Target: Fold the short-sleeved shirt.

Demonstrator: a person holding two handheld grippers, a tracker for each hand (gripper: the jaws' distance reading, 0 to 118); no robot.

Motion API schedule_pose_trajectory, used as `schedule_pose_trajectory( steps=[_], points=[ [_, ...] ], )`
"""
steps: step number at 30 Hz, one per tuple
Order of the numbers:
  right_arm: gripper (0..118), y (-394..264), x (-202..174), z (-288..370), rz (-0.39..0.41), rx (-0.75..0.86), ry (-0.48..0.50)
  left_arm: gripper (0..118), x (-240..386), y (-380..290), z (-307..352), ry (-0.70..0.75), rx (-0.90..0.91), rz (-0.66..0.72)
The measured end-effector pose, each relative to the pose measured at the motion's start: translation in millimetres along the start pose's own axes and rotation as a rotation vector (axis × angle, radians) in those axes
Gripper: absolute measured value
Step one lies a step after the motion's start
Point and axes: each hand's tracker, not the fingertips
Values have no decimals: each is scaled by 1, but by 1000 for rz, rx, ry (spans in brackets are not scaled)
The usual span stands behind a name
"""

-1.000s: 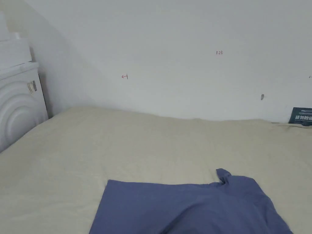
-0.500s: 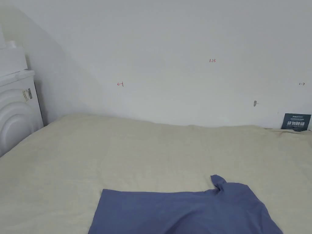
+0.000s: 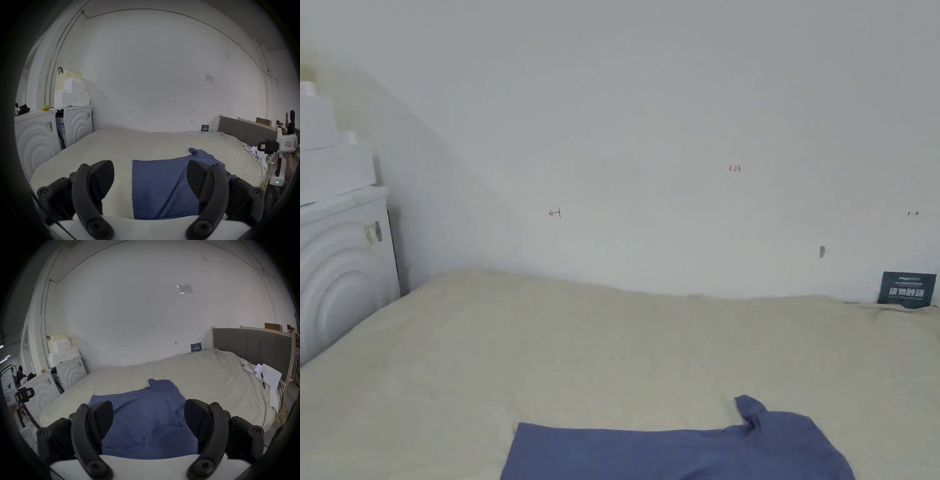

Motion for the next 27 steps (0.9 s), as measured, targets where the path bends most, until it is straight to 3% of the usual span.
schedule_pose_trajectory(
  steps=[1, 3, 5, 7, 9, 11, 16, 27],
  points=[
    [93, -1, -6, 1, 7, 4, -5, 92, 0, -2, 0, -8, 0, 5],
    [86, -6, -15, 2, 17, 16, 2, 73, 7, -8, 7, -29, 11, 6],
    [61, -12, -21, 4, 36, 12, 24, 49, 11, -12, 10, -27, -3, 4],
    [37, -20, -29, 4, 58, 10, 26, 36, 16, -20, 13, -14, -20, -14],
    [14, -26, -33, 5, 80, -22, 36, 16, 16, -25, 15, -26, -44, 6],
    [1, -34, -37, 6, 72, -32, 41, 2, 17, -30, 16, -51, -63, 31],
    [1, -45, -44, 10, 97, -56, 30, 0, 21, -46, 14, 3, -130, 1],
    [1, -50, -38, 3, 17, -88, 63, 0, -13, -83, -7, 123, -285, 95]
  ],
)
